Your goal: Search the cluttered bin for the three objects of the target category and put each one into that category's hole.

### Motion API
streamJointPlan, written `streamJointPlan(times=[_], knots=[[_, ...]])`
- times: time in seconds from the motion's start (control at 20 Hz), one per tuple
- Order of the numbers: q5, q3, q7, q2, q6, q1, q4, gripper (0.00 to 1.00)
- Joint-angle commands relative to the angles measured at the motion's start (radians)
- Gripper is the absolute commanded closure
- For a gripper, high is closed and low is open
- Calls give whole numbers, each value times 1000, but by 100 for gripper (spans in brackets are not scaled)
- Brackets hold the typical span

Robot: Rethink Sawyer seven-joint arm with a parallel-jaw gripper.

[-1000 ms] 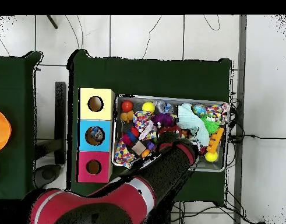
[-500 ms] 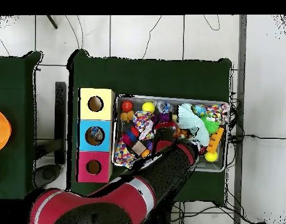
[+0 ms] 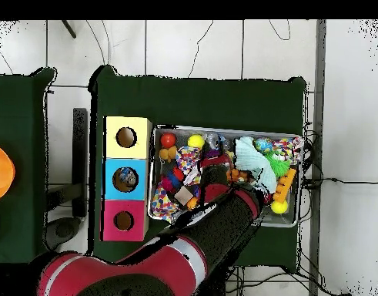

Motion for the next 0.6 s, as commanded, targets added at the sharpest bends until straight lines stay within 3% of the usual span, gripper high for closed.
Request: streamJointPlan(times=[0.05, 0.25, 0.6], knots=[[-11, 130, 43, 4, 12, -21, -20, 0], [39, 74, -12, 25, 81, 0, -19, 0], [-29, 79, 12, 27, 198, 5, -34, 0]])
